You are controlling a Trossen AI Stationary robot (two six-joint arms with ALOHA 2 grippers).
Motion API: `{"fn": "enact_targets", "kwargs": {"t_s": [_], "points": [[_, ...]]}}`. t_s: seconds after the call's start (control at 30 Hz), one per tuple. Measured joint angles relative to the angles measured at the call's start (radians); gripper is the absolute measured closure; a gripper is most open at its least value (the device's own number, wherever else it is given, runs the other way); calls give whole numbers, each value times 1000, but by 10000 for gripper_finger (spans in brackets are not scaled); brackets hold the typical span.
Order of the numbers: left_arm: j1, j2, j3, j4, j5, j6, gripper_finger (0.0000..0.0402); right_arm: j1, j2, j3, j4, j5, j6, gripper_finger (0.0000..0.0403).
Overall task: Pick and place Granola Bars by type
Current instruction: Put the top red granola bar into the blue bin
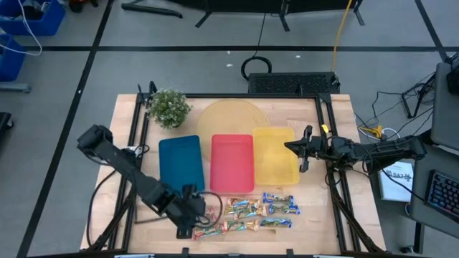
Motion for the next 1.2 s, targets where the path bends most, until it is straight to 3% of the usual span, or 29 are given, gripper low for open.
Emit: {"fn": "enact_targets", "kwargs": {"t_s": [0.3, 0.5, 1.2], "points": [[13, 134, -1, -3, -12, 97, 179, 0, 0, 0, 2, 5, 0, 403], [27, 188, -2, -46, -17, 70, 179, 0, 0, 0, 8, 29, 10, 403], [25, 257, -3, -66, 38, 40, 179, 0, 77, 0, 37, 26, 30, 403]]}}
